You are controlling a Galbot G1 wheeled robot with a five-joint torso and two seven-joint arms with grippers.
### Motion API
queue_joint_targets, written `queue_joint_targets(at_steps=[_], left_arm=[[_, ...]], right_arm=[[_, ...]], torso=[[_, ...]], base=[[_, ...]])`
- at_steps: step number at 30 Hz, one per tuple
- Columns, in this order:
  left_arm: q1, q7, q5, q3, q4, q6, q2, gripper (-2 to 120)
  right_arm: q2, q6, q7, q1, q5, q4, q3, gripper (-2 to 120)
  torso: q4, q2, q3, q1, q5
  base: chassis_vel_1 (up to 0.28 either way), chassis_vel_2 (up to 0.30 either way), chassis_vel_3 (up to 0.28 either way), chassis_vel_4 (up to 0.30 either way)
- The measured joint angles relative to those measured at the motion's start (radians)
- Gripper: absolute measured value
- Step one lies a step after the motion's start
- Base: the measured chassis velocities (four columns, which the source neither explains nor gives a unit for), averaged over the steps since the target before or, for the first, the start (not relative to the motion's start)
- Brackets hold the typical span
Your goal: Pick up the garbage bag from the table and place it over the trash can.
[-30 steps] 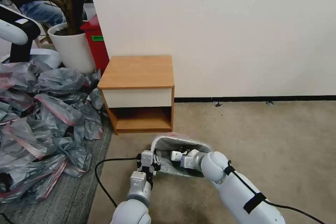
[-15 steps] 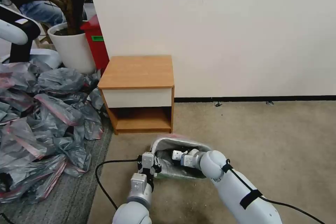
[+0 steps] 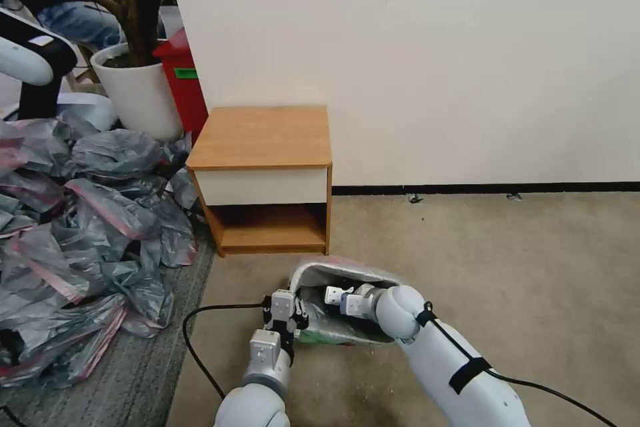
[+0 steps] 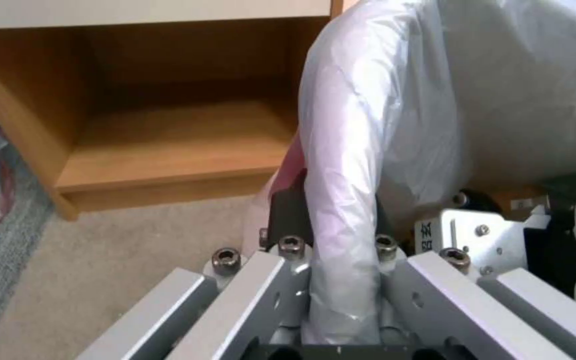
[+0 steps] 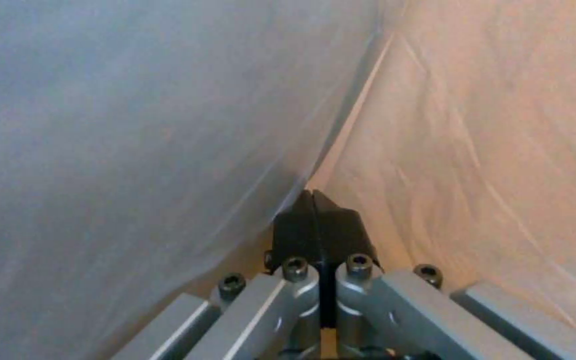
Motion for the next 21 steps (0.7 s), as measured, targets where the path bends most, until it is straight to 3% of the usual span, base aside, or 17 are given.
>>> queue_joint_targets(at_steps=[21], left_arm=[[-0.009, 0.000, -0.013, -0.010, 0.005, 0.000, 0.007, 3]], right_arm=[[0.016, 0.004, 0.000, -0.008, -0.026, 0.000, 0.007, 0]], torso=[[0.0000, 0.000, 0.000, 0.000, 0.0002]], base=[[0.000, 0.000, 0.000, 0.000]])
